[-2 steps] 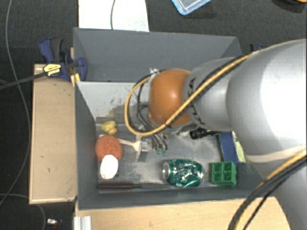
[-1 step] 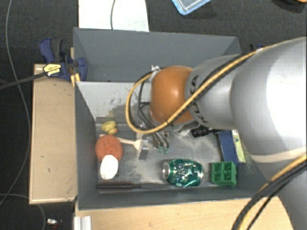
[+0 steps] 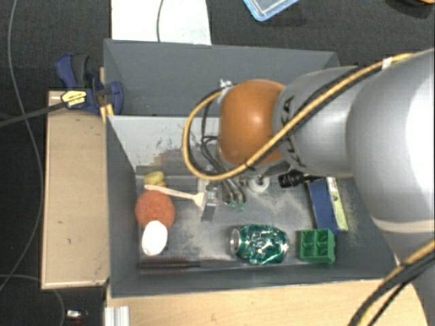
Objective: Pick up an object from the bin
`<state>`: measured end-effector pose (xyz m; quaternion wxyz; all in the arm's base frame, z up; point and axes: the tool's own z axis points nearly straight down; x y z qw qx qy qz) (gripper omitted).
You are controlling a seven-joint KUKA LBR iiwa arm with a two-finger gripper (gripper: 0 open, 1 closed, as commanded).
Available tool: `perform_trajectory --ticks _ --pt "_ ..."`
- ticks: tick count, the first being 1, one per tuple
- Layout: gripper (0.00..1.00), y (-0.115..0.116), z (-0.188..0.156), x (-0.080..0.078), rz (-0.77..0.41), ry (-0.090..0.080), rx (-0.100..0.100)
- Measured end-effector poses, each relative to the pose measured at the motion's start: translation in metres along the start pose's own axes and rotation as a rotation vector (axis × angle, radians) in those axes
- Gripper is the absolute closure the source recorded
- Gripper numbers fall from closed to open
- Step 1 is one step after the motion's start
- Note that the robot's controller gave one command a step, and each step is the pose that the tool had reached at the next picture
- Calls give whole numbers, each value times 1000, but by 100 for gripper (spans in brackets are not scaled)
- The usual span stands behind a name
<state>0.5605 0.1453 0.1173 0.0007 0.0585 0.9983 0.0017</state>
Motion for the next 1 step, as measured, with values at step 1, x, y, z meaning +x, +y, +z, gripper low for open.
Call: perform_trajectory --ticks 1 --pt "100 1 -48 -2 0 -8 -3"
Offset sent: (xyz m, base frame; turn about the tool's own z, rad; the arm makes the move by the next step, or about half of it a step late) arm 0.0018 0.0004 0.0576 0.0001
